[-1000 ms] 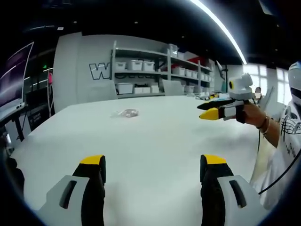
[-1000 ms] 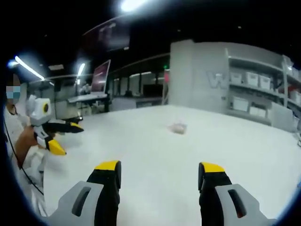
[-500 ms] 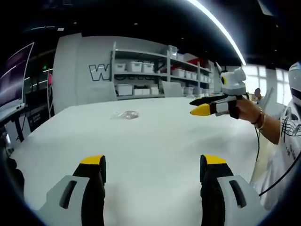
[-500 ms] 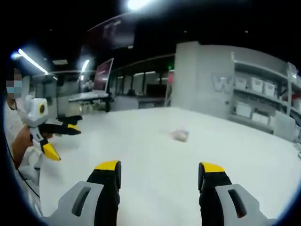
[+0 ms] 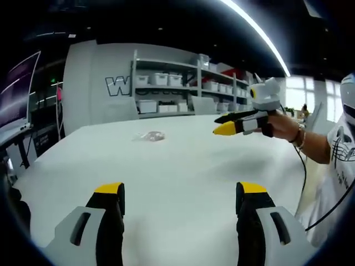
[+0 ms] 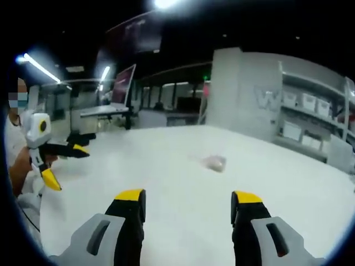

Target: Open the resealable bag by pulling the two sides of the seal apart until the entire bag opening is separated and visibly accessible.

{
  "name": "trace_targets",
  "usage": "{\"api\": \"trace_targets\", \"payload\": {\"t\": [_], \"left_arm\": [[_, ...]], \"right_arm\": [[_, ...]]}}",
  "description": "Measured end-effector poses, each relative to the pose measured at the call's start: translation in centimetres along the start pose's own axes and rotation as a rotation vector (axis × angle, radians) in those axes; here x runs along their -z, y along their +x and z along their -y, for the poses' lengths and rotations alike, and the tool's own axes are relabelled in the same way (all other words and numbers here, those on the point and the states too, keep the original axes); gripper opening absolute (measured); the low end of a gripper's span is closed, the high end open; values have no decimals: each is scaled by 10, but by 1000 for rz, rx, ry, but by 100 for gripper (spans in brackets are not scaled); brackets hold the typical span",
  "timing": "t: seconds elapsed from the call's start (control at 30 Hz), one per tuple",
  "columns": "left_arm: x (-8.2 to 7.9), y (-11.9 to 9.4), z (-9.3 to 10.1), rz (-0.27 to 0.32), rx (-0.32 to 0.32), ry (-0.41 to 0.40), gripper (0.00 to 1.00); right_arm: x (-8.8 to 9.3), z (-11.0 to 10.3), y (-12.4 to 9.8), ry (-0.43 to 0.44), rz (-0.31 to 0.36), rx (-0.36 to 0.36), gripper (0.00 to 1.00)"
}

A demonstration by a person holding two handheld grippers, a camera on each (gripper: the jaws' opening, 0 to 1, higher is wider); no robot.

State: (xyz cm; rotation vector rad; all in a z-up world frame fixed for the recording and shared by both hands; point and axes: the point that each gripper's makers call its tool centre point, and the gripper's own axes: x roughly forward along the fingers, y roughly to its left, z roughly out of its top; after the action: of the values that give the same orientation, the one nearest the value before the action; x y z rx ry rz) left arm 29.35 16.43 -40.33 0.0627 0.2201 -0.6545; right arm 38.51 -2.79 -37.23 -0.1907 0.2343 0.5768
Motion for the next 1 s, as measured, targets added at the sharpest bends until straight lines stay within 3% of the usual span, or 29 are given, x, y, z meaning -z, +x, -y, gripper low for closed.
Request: {"api": "trace_targets", "payload": {"t": [0.6, 1.0], "left_arm": [[-4, -2, -2, -2, -9, 11, 81], [-5, -4, -5, -3, -18, 18, 81]], "right_arm": [[-13, 11, 27, -30, 4, -21, 55], [-11, 17, 49, -42, -11, -39, 51]]}}
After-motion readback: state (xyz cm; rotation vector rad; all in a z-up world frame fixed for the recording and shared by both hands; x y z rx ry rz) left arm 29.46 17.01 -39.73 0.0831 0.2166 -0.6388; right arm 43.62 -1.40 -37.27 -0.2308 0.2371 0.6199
